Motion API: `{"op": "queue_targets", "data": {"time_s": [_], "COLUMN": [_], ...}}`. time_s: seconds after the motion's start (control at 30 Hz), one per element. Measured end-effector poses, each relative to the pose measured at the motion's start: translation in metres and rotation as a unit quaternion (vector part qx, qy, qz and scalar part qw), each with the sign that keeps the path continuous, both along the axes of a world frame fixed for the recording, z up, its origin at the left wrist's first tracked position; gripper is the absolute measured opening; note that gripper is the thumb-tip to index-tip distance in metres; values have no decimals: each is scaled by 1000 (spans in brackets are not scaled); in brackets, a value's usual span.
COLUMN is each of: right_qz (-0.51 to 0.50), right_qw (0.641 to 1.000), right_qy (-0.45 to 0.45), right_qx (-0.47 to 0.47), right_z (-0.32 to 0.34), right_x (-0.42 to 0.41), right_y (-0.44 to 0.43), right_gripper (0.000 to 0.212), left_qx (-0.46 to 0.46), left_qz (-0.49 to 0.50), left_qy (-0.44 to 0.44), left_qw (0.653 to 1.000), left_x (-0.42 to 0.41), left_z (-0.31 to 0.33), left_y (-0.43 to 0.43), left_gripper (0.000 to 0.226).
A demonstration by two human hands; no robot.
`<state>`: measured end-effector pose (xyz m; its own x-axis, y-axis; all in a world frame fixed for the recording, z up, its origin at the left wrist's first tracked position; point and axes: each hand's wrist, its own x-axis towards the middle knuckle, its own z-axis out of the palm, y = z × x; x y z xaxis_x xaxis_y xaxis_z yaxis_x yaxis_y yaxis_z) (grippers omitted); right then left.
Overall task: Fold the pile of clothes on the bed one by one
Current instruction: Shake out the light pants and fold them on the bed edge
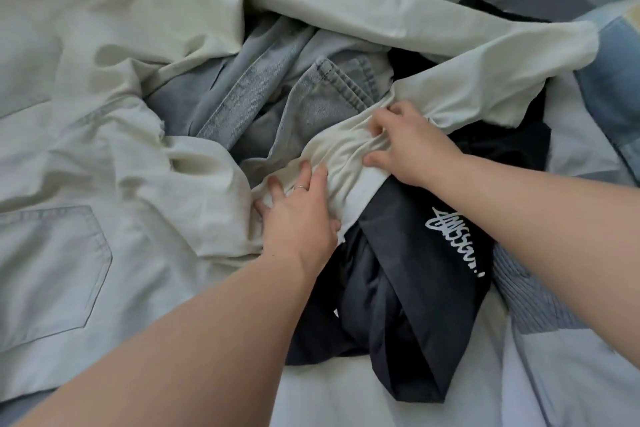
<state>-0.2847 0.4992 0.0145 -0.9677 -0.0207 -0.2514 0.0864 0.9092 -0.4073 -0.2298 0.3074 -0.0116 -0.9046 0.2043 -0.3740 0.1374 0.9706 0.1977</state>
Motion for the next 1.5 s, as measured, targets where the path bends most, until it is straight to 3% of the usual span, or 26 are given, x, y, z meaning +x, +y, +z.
{"op": "queue_targets", "data": {"time_s": [0.1, 0.3, 0.43, 0.57, 0.63, 0.67, 0.73, 0.77, 0.8, 0.83, 0.97, 1.07, 1.13, 1.2, 1.3, 1.4, 1.5], "right_qz": [-5, -12, 19, 75, 71, 58, 48, 64, 87, 103, 73, -119, -228, -237, -235, -232, -245], "right_qw": [1000, 988, 973, 981, 992, 996, 997, 994, 989, 981, 952, 920, 903, 901, 839, 805, 804], "right_qy": [3, 91, 181, 147, 97, 65, 2, -26, -62, -105, -232, -231, -191, -222, -358, -387, -367], "right_qx": [18, 125, 142, 102, 41, 4, -59, -82, -104, -128, -187, -292, -308, -287, -335, -385, -399], "right_z": [9, 40, 60, 64, 71, 76, 83, 83, 83, 83, 90, 105, 115, 131, 163, 210, 253], "right_x": [3, 53, 109, 173, 205, 222, 256, 276, 296, 315, 357, 352, 338, 324, 312, 309, 321], "right_y": [-1, -15, -26, -35, -45, -53, -76, -90, -104, -116, -147, -163, -171, -183, -215, -258, -296], "right_gripper": [14, 12, 13, 15, 14, 14, 14, 13, 12, 12, 18, 15, 11, 29, 40, 51, 29], "left_qx": [15, 154, 103, 82, 179, 276, 436, 466, 476, 474, 415, 394, 401, 427, 492, 529, 506], "left_qz": [4, -10, -51, -7, 64, 151, 353, 415, 436, 435, 465, 483, 463, 436, 408, 382, 331], "left_qy": [-27, -17, 3, -102, -119, -147, -277, -337, -376, -390, -319, -265, -271, -285, -324, -380, -433], "left_qw": [1000, 988, 993, 991, 974, 938, 780, 705, 665, 659, 715, 736, 743, 739, 697, 655, 669], "left_x": [-5, 11, 66, 117, 139, 149, 167, 176, 185, 195, 227, 245, 256, 271, 299, 330, 361], "left_z": [5, 20, 38, 34, 40, 46, 63, 69, 71, 71, 78, 92, 108, 131, 174, 221, 262], "left_y": [-2, -33, -52, -83, -91, -92, -90, -91, -93, -95, -111, -133, -151, -169, -197, -223, -254], "left_gripper": [71, 79, 74, 81, 71, 62, 47, 44, 44, 44, 32, 30, 29, 26, 23, 28, 37]}}
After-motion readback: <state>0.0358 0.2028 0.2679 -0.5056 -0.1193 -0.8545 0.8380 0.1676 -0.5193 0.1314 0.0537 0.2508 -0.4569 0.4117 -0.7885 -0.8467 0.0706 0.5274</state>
